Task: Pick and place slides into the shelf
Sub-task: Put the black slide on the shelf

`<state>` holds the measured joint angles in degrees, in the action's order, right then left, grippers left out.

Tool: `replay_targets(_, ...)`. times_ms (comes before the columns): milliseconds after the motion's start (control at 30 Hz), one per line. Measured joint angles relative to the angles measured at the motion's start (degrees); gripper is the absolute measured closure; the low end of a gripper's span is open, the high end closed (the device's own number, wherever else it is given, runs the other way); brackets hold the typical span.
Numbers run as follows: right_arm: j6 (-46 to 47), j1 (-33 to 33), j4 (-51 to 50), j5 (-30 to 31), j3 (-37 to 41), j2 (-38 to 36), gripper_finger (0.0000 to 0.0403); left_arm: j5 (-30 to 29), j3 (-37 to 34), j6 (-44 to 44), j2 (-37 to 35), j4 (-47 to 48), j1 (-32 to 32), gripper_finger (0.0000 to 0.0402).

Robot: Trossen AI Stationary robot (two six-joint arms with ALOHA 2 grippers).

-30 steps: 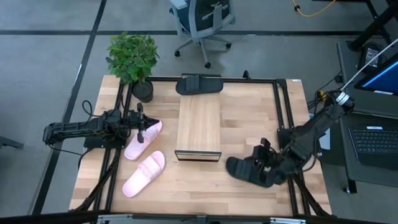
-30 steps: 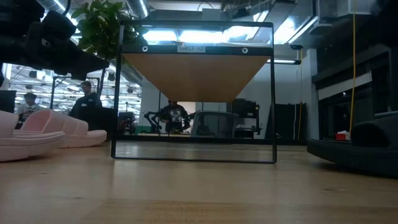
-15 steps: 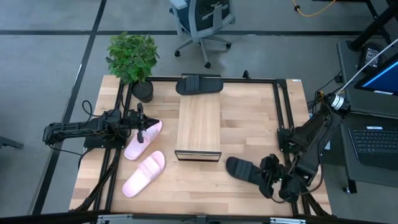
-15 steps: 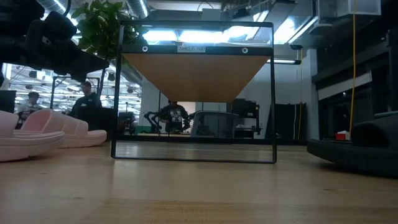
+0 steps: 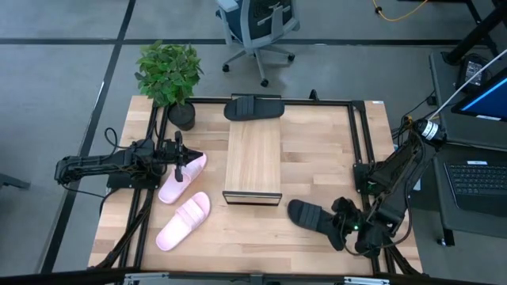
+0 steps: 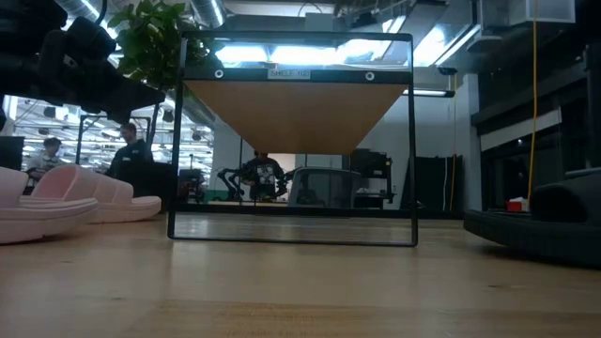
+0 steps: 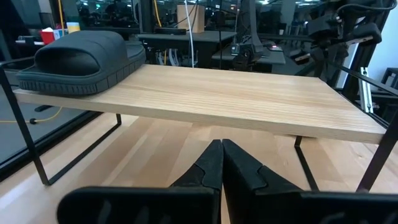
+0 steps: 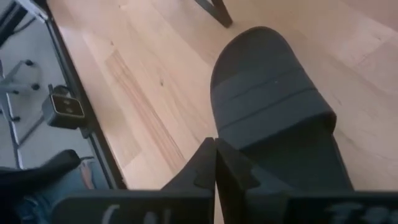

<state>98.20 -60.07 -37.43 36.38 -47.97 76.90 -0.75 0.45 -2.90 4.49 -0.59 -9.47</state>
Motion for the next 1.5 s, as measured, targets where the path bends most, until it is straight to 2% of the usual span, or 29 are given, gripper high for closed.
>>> replay_targets(267,6.67,0.26,-0.02,0.02,0.00,0.55,0.0390,0.00,0.00,0.02,0.00,0.01,-0.01,0.0401)
replay_targets(533,14.48,0.26,-0.08,-0.03,0.00,6.90,0.0390,-0.02,0.00,0.43,0.00,0.01,-0.01,0.0401)
replay_targets(833,20.15,0.28,0.35,0.01,0.00,9.25,0.0336,-0.02,0.00,0.46,0.00,0.00,0.00,0.0401)
replay_targets(1100,20.26,1.88,0.34,0.01,0.00,9.25,0.0279,-0.02,0.00,0.46,0.00,0.01,-0.01,0.0401)
replay_targets(1300,20.24,3.52,0.33,-2.44,0.00,9.25,0.0261,-0.02,0.00,0.48,0.00,0.01,-0.01,0.0401)
replay_targets(1367,20.25,3.82,0.31,-4.49,0.00,9.25,0.0260,-0.01,0.00,0.48,0.00,0.01,0.01,0.0401)
replay_targets(1500,20.23,3.82,0.28,-4.82,0.00,9.25,0.0261,-0.01,0.00,0.48,0.00,-0.01,0.00,0.0401)
